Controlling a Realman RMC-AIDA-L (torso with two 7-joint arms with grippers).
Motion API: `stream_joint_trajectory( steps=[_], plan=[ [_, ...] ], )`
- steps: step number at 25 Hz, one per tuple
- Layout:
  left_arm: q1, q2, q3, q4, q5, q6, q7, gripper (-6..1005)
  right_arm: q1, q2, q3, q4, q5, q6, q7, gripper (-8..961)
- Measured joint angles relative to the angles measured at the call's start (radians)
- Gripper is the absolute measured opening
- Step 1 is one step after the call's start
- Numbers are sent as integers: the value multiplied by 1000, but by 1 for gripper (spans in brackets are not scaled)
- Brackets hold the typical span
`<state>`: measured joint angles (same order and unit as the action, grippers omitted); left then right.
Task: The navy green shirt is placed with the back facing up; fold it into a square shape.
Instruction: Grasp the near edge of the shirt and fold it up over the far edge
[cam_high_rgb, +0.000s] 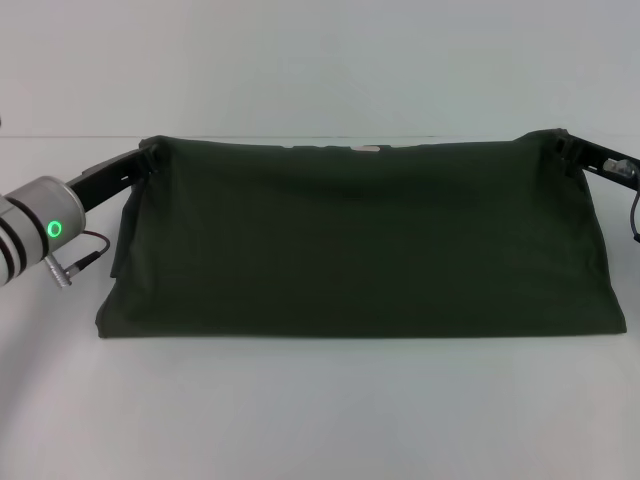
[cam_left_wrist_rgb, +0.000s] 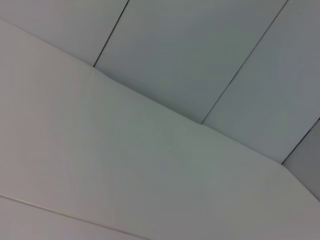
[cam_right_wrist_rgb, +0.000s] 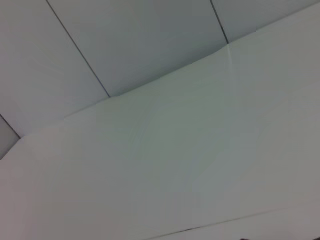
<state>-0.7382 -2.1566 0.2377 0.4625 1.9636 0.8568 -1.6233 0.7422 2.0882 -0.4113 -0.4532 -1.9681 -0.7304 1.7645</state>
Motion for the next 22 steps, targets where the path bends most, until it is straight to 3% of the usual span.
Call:
stream_joint_trajectory(
  steps=[22],
  plan=[
    [-23, -6, -1, -101, -199, -111, 252, 36, 52, 7, -43, 67, 86, 138, -105, 40]
  ],
)
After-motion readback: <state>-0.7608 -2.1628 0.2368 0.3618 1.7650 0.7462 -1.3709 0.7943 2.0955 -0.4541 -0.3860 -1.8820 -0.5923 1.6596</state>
